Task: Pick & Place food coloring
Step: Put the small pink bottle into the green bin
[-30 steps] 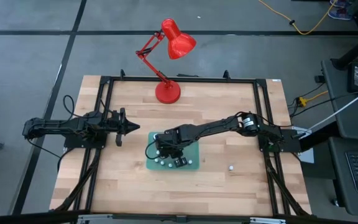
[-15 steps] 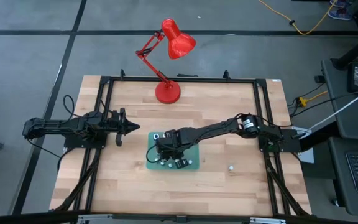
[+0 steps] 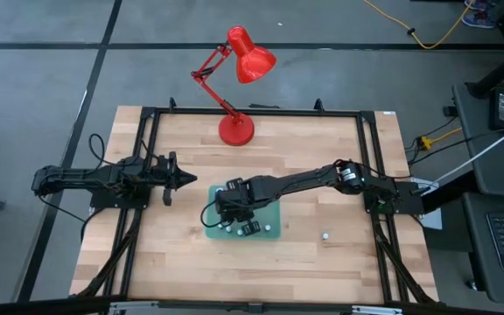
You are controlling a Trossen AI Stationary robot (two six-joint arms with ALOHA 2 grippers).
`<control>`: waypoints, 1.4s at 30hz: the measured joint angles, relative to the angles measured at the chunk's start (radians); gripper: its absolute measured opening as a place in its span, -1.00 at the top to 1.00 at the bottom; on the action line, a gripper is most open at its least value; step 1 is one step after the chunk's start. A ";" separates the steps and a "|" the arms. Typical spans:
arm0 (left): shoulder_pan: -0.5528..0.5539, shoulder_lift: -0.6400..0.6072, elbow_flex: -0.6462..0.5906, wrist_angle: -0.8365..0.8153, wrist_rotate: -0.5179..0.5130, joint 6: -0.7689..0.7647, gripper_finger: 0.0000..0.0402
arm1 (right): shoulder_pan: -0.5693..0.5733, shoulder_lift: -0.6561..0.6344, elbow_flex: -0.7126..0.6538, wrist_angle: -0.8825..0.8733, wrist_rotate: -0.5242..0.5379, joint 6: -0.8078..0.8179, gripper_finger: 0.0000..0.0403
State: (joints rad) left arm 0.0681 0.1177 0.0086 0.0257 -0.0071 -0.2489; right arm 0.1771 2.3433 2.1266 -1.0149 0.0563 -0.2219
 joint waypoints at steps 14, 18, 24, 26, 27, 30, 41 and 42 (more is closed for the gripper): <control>0.000 0.000 0.000 0.000 0.000 0.000 0.95 | 0.043 -0.006 -0.044 0.023 0.007 0.004 0.56; 0.000 0.000 0.000 0.000 0.000 0.000 0.94 | 0.043 -0.005 -0.087 0.024 -0.014 0.003 0.56; 0.000 0.000 0.000 0.000 0.000 0.000 0.95 | 0.057 -0.005 -0.118 0.031 -0.025 0.001 0.56; 0.000 0.000 0.000 0.000 0.000 0.000 0.94 | 0.057 -0.004 -0.119 0.041 -0.032 0.001 0.56; 0.000 0.000 0.000 0.000 0.000 0.000 0.94 | 0.057 -0.005 -0.118 0.048 -0.033 0.001 0.56; 0.000 0.000 0.000 0.000 0.000 0.000 0.93 | 0.057 -0.005 -0.118 0.051 -0.033 0.001 0.56; 0.000 0.000 0.000 0.000 0.000 0.000 0.95 | 0.056 -0.005 -0.118 0.077 -0.034 -0.045 0.56; 0.000 0.000 0.000 0.000 0.000 0.000 0.94 | 0.056 -0.005 -0.118 0.077 -0.034 -0.049 0.56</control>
State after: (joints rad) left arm 0.0681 0.1177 0.0086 0.0257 -0.0071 -0.2489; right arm 0.2333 2.3379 2.0090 -0.9375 0.0223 -0.2711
